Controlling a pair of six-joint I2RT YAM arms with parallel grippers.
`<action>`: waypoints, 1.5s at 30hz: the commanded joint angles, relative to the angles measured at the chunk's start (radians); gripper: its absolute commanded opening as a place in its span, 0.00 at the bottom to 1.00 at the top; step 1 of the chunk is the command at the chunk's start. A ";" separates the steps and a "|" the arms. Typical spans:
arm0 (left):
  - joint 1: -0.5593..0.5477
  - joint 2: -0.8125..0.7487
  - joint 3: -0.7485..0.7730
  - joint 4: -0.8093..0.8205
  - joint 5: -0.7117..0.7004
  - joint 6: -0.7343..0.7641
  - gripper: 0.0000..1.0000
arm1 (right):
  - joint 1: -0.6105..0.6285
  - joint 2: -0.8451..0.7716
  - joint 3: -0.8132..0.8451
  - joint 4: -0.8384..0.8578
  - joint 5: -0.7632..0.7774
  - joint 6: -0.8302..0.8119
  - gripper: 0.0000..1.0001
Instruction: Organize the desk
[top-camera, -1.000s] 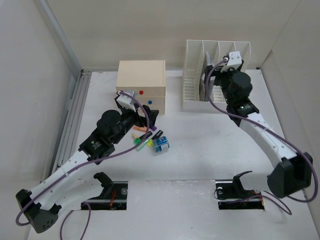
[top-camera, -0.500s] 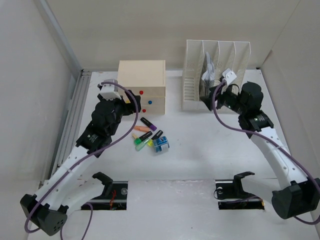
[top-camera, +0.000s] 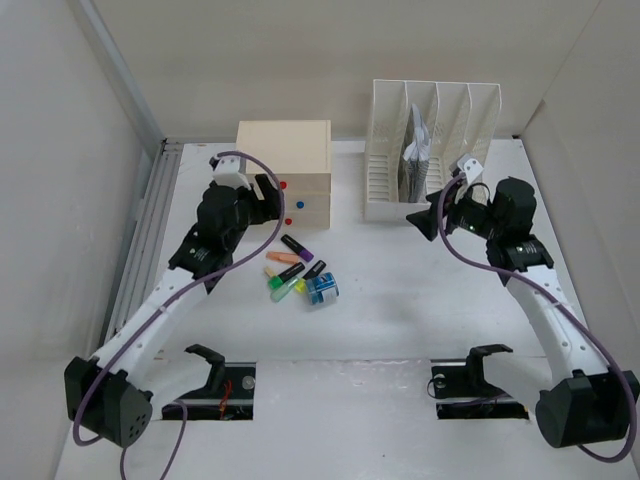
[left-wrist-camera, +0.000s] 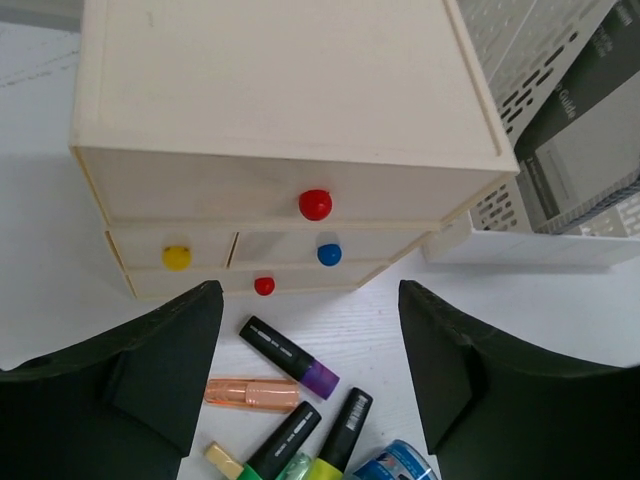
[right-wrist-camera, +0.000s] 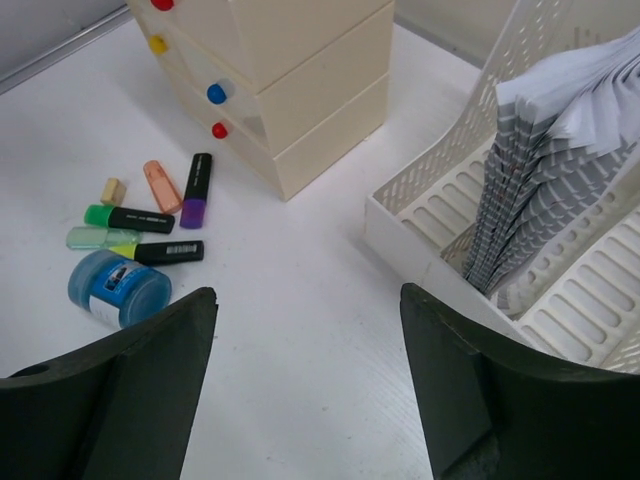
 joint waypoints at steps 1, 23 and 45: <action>0.008 0.077 0.046 0.059 0.073 0.012 0.69 | -0.003 0.016 0.027 0.037 -0.043 0.024 0.77; 0.027 0.295 0.134 0.151 0.082 0.002 0.57 | -0.012 -0.019 0.027 0.037 0.028 0.052 0.60; 0.008 0.336 0.146 0.132 -0.027 0.002 0.43 | -0.012 -0.038 0.036 0.037 0.028 0.070 0.60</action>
